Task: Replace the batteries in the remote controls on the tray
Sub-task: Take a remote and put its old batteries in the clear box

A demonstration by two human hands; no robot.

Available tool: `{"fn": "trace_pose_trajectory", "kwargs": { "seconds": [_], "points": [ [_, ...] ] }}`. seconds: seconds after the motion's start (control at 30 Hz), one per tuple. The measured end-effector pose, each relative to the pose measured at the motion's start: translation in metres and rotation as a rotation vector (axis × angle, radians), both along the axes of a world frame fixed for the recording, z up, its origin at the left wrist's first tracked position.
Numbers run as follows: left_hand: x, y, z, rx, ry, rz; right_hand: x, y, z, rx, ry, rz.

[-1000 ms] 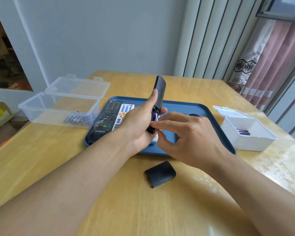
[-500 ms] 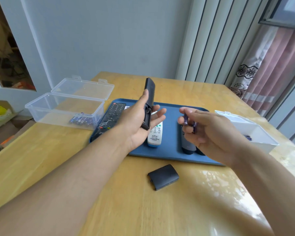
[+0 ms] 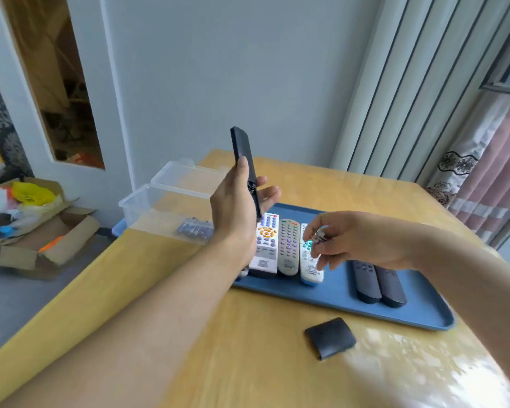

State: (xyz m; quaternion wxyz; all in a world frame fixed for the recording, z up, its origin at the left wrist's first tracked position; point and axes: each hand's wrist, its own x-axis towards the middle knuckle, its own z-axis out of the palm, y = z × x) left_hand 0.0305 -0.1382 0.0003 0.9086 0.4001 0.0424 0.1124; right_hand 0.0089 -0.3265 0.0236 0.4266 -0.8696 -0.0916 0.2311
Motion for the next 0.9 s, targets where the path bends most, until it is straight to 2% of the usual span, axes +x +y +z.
{"fn": "trace_pose_trajectory", "kwargs": {
  "seconds": [0.07, 0.13, 0.2, 0.3, 0.4, 0.53, 0.67, 0.8, 0.9],
  "points": [
    [0.010, 0.034, 0.000, 0.108, -0.061, 0.126, 0.015, 0.031, 0.017, -0.153, -0.072, 0.089],
    [0.023, 0.073, -0.004, 0.237, -0.096, 0.286, 0.035, 0.065, 0.027, -0.203, -0.146, 0.140],
    [0.034, 0.110, -0.013, 0.324, -0.110, 0.425, 0.058, 0.101, 0.031, -0.332, -0.344, 0.210],
    [0.042, 0.142, -0.023, 0.298, -0.064, 0.529, 0.083, 0.153, 0.031, -0.553, -0.649, 0.341],
    [0.048, 0.149, -0.027, 0.198, -0.035, 0.515, 0.098, 0.200, 0.020, -0.641, -0.746, 0.464],
    [0.050, 0.147, -0.029, 0.156, -0.007, 0.496, 0.114, 0.234, -0.001, -0.820, -0.763, 0.582],
    [0.051, 0.154, -0.029, 0.080, 0.037, 0.527, 0.119, 0.252, -0.009, -0.874, -0.712, 0.661],
    [0.056, 0.157, -0.033, 0.087, 0.061, 0.553, 0.120, 0.261, -0.013, -1.005, -0.720, 0.736],
    [0.059, 0.158, -0.035, 0.087, 0.060, 0.554, 0.120, 0.262, -0.009, -1.027, -0.717, 0.796]
  ]
}}
